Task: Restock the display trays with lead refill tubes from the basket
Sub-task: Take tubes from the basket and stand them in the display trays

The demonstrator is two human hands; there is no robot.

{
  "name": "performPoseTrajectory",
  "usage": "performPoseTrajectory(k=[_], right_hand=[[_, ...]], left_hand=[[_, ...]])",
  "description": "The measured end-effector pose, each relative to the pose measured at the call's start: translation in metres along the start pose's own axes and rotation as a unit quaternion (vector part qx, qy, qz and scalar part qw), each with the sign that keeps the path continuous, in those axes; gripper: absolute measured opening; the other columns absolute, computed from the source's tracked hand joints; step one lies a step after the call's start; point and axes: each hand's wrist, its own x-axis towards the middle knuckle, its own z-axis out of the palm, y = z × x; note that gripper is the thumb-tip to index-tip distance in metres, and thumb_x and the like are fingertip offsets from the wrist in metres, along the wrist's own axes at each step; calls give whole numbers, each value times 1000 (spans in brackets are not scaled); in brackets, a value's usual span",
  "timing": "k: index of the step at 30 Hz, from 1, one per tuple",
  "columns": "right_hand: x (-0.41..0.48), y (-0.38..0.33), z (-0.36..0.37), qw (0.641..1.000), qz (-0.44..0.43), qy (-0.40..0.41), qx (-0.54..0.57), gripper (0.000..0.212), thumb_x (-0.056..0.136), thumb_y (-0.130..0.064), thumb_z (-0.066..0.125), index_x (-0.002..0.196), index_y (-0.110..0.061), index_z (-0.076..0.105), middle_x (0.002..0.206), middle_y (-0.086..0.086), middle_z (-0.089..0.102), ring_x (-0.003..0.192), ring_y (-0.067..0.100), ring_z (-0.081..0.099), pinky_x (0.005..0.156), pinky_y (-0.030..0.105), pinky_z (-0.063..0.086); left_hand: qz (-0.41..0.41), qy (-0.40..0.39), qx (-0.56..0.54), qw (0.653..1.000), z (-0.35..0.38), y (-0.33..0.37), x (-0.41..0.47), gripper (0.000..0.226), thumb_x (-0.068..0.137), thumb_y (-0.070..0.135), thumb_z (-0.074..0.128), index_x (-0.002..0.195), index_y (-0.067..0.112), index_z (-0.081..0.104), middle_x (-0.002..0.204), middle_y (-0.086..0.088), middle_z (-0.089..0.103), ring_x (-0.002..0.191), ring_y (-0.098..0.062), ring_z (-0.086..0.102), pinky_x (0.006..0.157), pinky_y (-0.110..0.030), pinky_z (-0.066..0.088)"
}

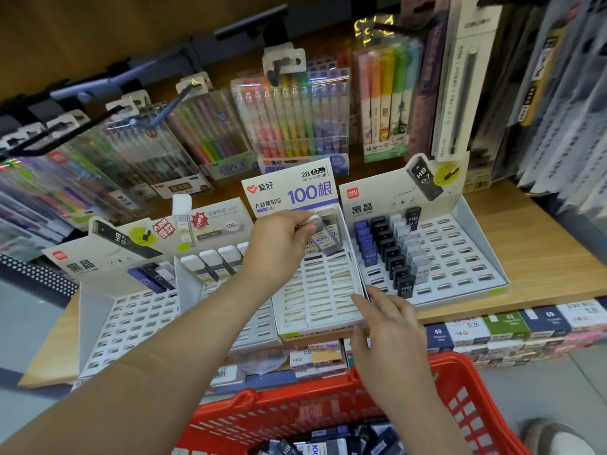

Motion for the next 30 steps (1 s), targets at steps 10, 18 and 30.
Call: performPoseTrajectory(k=[10,18,30], right_hand=[[-3,3,9,999,-13,-2,-39,50,71,-14,80,119,-20,68,132,4,59,122,30,50,89,54,50],[-6,7,11,998,-20,0,-58,59,68,-18,81,124,-23,64,137,3,56,127,23,36,99,55,44],[-16,10,-15,993,-49,-17,105,59,94,-10,54,146,-37,41,153,-12,31,138,4,23,115,27,27]], left_hand=[[32,-13,39,999,4,11,14,17,94,20,57,111,19,60,87,0,63,80,-19,58,74,-33,50],[81,23,58,995,19,1,9,22,91,16,63,111,13,69,100,-2,67,93,-16,59,82,-22,44],[131,80,146,977,15,5,8,28,80,-2,65,107,7,66,104,-10,58,91,-31,58,72,-40,53]])
